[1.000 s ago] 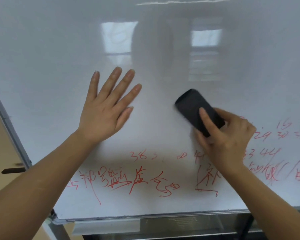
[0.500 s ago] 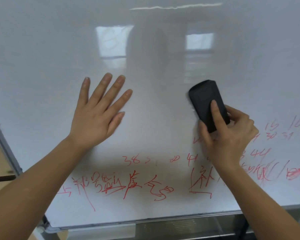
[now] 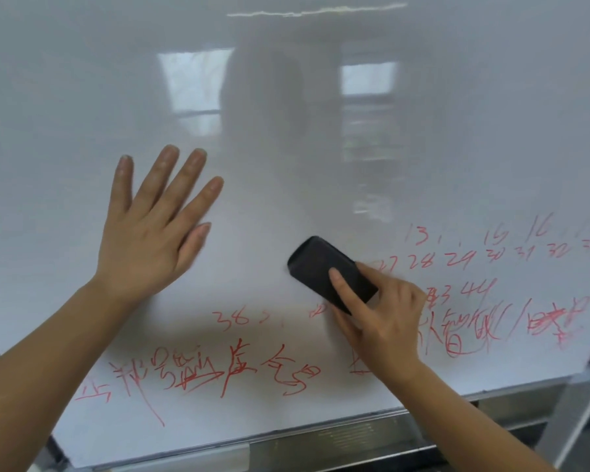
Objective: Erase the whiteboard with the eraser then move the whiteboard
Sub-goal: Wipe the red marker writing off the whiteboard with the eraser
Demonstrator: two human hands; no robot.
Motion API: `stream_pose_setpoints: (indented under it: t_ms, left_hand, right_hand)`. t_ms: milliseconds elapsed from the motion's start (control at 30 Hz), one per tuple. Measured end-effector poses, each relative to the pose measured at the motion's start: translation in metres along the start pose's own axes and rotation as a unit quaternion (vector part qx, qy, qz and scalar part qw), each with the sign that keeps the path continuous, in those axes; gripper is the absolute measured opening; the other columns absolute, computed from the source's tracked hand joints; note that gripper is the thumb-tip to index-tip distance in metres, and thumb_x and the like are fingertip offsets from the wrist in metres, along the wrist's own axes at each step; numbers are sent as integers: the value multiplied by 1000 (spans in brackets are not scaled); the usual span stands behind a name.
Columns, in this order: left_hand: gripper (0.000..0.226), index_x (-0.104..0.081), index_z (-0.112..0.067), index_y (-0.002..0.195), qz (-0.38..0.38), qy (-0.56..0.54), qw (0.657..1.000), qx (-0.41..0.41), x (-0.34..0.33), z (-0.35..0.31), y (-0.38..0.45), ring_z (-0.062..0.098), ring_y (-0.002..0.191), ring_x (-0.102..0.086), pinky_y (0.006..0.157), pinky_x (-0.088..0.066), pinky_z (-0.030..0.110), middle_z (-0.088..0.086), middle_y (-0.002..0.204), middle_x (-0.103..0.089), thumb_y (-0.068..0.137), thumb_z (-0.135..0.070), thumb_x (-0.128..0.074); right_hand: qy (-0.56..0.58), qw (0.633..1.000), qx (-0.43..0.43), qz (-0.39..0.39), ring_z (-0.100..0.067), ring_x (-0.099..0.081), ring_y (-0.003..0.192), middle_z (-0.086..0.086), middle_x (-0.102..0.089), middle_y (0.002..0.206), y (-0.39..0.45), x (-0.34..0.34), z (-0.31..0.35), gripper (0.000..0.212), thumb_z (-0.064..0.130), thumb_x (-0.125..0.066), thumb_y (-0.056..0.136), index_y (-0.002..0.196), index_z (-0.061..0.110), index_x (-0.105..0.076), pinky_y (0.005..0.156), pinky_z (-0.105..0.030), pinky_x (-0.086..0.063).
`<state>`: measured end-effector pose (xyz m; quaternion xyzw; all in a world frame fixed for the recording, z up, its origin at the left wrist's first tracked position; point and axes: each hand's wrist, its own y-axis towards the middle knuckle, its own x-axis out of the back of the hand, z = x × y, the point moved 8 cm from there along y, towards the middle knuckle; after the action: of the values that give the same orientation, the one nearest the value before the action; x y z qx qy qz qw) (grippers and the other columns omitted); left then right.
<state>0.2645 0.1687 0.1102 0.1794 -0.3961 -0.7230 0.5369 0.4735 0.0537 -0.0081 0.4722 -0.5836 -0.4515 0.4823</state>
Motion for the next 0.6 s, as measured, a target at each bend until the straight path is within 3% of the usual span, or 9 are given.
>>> stream_pose_setpoints:
  t_ms: [133,267,600]
  left_hand:
    - [54,-24,-14,154,-4,1,1000,1,1,0,-1,29,149,-9,117,-7,57,12,160,-19,104,-33,-29]
    - [54,-24,-15,154,-9,4,1000,-4,1,0,0,29,150,-8,117,-7,57,12,161,-18,104,-33,-29]
    - [54,-22,-15,155,-8,1,1000,-3,0,-2,1,29,150,-6,117,-5,58,12,161,-16,104,-34,-28]
  right_hand:
    - [-8,999,31,-6,-28,-56,83,-11,-55,118,0,1,-6,38,37,-60,94,130,31,-49,74,-40,-36]
    - [-20,1000,18,0,-29,-59,81,-13,-64,114,7,2,-26,44,41,-63,92,132,32,-48,74,-40,-35]
    - [-44,990,-134,-29,-31,-48,91,-18,-59,116,32,22,-101,48,36,-64,89,134,28,-46,76,-42,-34]
